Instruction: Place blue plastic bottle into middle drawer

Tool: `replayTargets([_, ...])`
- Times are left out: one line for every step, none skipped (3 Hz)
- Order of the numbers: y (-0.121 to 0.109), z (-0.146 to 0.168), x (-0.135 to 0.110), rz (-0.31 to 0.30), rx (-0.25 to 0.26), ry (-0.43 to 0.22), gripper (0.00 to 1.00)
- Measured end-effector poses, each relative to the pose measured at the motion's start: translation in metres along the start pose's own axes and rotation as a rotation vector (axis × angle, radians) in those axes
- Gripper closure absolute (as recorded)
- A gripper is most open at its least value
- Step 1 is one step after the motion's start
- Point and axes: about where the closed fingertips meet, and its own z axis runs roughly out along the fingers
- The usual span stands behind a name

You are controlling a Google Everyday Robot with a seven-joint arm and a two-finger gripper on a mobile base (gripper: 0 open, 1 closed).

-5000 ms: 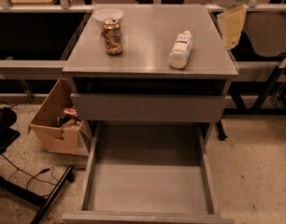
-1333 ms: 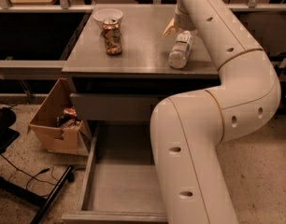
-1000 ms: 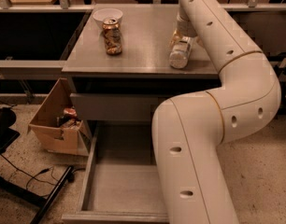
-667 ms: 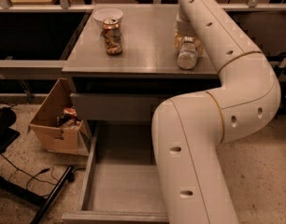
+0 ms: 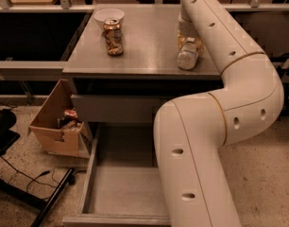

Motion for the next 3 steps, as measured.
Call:
replayTargets([-0.001,-0.008,0.01,-0.003,0.013,0.04,1.0])
replayTargets([0.013,-0.052,0.017,0.0,0.043,0.089,1.0])
replayTargets([0.037,-0.074,-0.006,-0.007,0.104,0.016,1.0])
